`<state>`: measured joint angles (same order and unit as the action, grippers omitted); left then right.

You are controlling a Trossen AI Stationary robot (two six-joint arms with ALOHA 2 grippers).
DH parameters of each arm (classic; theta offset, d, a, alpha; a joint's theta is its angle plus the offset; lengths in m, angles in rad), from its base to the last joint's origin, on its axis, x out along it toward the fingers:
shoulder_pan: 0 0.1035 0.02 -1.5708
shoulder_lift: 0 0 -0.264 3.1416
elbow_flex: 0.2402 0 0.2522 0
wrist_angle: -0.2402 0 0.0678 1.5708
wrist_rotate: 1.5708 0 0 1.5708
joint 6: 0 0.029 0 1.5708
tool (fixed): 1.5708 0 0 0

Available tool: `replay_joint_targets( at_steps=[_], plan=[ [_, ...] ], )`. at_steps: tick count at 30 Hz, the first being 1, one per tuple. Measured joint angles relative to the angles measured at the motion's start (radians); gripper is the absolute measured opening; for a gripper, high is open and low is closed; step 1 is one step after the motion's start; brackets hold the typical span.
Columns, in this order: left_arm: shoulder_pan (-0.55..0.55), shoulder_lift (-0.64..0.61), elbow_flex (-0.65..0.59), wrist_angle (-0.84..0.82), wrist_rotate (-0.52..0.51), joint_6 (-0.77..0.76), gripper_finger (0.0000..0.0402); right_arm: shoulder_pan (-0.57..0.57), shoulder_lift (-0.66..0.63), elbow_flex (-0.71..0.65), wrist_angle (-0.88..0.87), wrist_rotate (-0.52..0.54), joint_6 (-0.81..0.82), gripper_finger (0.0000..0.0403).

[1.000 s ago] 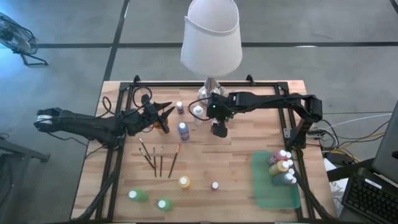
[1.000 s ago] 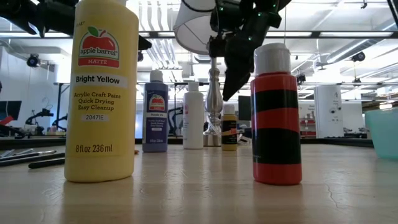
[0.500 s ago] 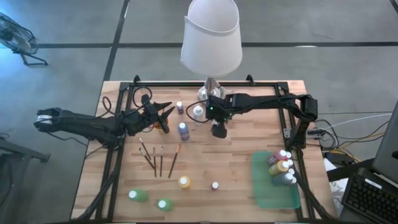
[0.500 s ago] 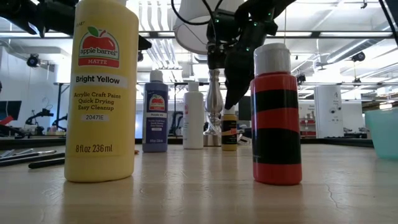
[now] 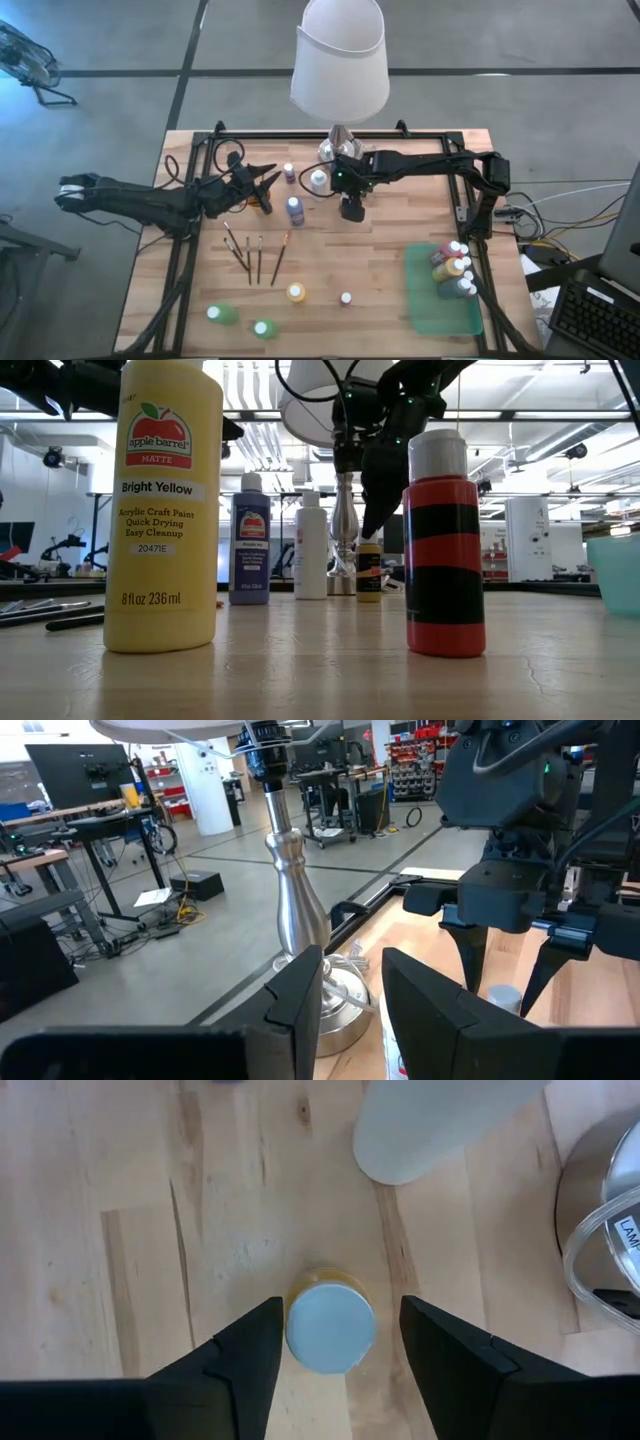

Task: Pick & Place Paint Supplies
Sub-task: Put the yellow paint bottle into the green bin

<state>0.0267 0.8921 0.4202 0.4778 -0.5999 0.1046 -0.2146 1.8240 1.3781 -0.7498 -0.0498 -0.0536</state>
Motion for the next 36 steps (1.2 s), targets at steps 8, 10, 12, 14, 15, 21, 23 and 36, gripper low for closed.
replay_joint_targets(
  at_steps=[8,10,12,14,15,21,23,36],
  plan=[
    [0.000,0.000,0.000,0.000,0.000,0.000,0.0113,0.000,0.000,0.000,0.000,0.000,-0.002,0.0162],
    [0.000,0.000,0.000,0.000,0.000,0.000,0.0113,0.000,0.000,0.000,0.000,0.000,-0.004,0.0153],
    [0.000,0.000,0.000,0.000,0.000,0.000,0.0113,0.000,0.000,0.000,-0.001,0.000,-0.006,0.0143],
    [0.000,0.000,0.000,0.000,0.000,0.000,0.0113,0.000,0.000,0.000,-0.001,0.000,-0.007,0.0130],
    [0.000,0.000,0.000,0.000,0.000,0.000,0.0113,0.000,0.000,0.000,-0.001,0.000,-0.008,0.0124],
    [0.000,0.000,0.000,0.000,0.000,0.000,0.0113,0.000,0.000,0.000,-0.002,0.000,-0.011,0.0112],
    [0.000,0.000,0.000,0.000,0.000,0.000,0.0113,0.000,0.000,0.000,-0.003,0.000,-0.011,0.0114],
    [0.000,0.000,0.000,0.000,0.000,0.000,0.0113,0.011,-0.047,0.000,-0.083,-0.002,-0.002,0.0112]
  ],
)
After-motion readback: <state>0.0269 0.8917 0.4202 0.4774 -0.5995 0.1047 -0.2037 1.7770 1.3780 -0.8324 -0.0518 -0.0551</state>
